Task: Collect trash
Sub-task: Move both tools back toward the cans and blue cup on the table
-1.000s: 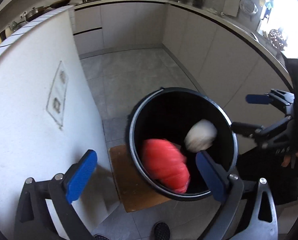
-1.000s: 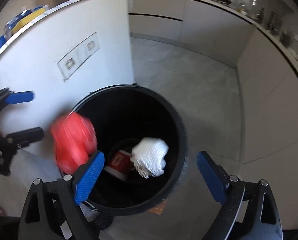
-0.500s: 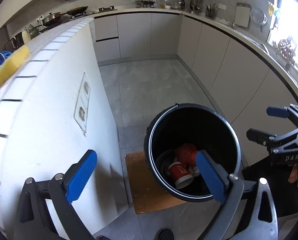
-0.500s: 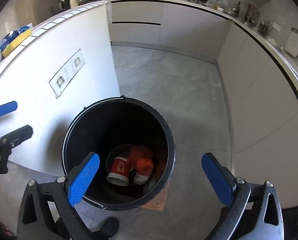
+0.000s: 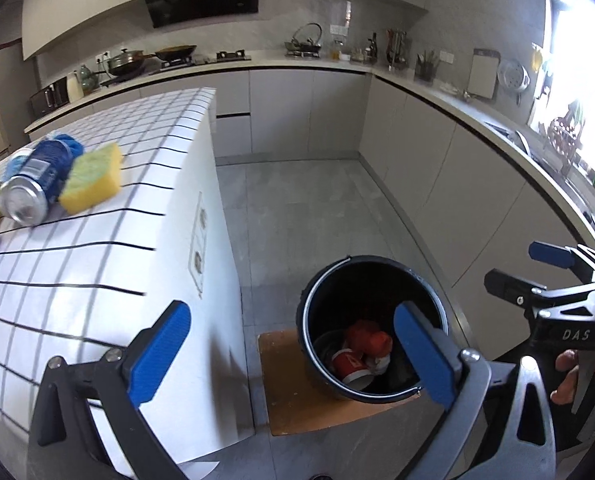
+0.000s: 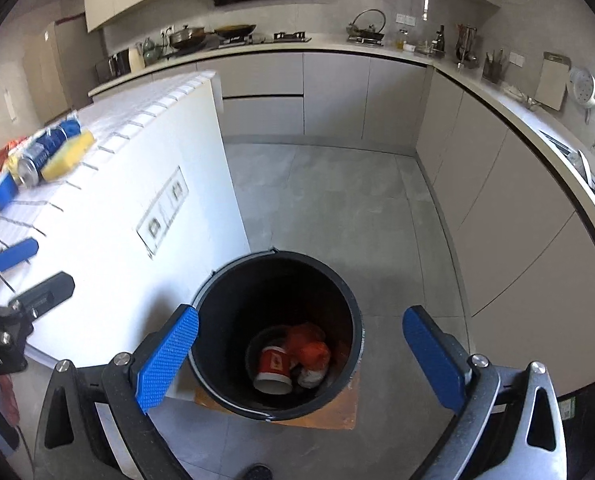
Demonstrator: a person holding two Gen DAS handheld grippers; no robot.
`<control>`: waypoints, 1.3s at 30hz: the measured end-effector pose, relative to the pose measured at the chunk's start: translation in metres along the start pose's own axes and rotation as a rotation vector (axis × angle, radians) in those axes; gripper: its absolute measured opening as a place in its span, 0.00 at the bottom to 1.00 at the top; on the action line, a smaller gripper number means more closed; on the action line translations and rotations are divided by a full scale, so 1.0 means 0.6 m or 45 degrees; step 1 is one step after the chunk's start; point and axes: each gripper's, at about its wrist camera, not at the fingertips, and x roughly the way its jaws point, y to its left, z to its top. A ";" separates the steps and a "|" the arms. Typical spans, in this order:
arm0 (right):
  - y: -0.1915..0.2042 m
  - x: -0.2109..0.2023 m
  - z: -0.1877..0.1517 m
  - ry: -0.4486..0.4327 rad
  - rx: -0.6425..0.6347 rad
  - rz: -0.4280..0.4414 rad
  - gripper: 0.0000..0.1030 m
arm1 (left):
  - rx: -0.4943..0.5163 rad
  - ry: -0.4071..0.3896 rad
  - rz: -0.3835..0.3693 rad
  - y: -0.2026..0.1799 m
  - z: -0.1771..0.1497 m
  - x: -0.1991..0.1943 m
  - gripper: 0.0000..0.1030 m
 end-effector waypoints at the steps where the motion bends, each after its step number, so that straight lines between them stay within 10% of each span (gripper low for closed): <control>1: 0.006 -0.002 0.003 0.000 0.003 0.003 1.00 | -0.005 -0.003 0.004 0.004 -0.002 0.001 0.99; 39: 0.450 -0.099 0.092 -0.156 -0.258 0.246 1.00 | -0.313 -0.189 0.353 0.416 -0.057 -0.192 0.99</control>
